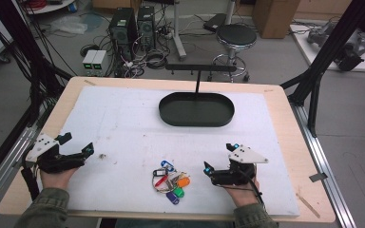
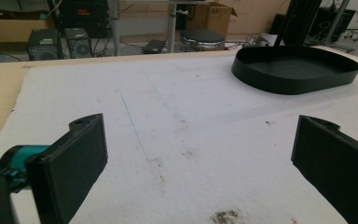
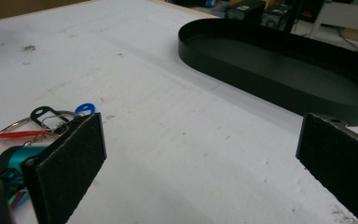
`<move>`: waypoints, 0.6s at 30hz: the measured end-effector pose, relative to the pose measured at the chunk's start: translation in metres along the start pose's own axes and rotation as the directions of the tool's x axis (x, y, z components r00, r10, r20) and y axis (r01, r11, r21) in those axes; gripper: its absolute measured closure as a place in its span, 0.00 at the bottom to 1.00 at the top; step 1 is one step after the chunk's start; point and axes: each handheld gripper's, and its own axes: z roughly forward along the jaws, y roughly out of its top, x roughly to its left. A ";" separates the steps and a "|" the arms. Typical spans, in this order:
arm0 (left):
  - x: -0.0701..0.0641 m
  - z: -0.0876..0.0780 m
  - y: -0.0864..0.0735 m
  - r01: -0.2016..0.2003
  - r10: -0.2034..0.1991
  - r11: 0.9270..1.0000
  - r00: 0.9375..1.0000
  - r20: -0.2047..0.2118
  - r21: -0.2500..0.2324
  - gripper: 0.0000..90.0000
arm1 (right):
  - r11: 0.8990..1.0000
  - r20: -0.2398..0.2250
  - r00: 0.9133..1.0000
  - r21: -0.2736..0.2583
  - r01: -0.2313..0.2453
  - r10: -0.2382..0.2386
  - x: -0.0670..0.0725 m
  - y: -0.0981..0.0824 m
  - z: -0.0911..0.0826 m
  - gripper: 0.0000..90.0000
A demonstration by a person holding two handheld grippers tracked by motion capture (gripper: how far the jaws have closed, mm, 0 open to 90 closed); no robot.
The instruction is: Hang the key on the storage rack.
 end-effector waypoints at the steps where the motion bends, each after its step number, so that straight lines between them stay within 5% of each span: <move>1: 0.000 0.000 0.000 0.000 0.000 1.000 1.000 0.001 0.000 0.04 | 1.000 -0.005 1.000 0.005 0.003 -0.003 0.002 0.000 0.001 0.00; 18: 0.001 0.001 0.000 -0.001 0.001 1.000 1.000 0.005 0.004 0.04 | 0.995 -0.102 0.993 0.079 0.060 -0.052 0.026 0.001 0.019 0.00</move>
